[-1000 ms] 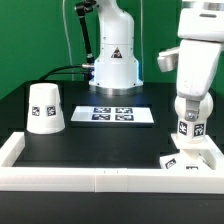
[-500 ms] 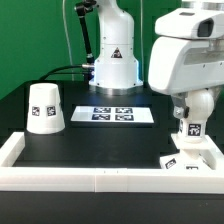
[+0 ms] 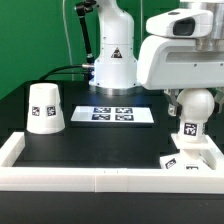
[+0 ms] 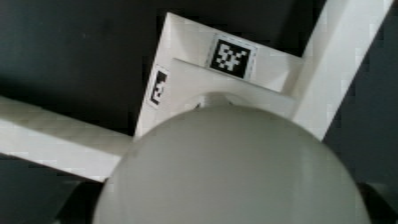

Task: Assemble lamp

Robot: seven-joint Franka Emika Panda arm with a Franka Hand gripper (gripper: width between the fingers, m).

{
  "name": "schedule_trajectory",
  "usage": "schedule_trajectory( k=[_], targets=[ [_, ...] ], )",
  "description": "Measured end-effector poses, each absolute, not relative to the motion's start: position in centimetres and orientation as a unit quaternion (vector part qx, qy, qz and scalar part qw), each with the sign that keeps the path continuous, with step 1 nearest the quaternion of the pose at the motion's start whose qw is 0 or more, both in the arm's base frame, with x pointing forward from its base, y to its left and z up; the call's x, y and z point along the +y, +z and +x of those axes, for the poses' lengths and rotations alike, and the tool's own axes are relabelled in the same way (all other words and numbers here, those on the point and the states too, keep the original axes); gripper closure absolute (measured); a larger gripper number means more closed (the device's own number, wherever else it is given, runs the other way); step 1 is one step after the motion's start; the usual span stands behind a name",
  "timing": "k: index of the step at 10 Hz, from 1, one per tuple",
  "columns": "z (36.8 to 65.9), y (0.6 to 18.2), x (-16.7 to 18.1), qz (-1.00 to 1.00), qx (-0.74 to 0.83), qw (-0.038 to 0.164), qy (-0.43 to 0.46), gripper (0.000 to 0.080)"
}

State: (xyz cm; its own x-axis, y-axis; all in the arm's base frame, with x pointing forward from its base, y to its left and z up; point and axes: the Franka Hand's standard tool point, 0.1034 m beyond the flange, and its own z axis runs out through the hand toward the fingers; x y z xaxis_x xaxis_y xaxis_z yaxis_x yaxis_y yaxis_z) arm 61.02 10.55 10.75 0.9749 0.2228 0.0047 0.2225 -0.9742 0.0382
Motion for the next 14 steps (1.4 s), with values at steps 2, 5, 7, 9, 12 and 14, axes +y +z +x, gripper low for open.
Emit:
schedule_trajectory(
  k=[2,5,7,9,12,14],
  targets=[
    [61.03,10.76,10.56,0.999,0.048,0.016,0.006,0.022],
    [61.09,10.72,10.14,0.991,-0.134,-0.017,-0.001,0.022],
    [61.13,10.72,9.87,0.968,-0.248,-0.032,-0.009,0.022],
    [61.07,10.7,9.94,0.951,-0.308,-0.03,-0.011,0.022],
    [61.03,10.68,10.06,0.917,-0.396,-0.03,-0.015,0.022],
    [61.03,10.65,9.92,0.879,-0.474,-0.039,-0.018,0.022]
  ],
)
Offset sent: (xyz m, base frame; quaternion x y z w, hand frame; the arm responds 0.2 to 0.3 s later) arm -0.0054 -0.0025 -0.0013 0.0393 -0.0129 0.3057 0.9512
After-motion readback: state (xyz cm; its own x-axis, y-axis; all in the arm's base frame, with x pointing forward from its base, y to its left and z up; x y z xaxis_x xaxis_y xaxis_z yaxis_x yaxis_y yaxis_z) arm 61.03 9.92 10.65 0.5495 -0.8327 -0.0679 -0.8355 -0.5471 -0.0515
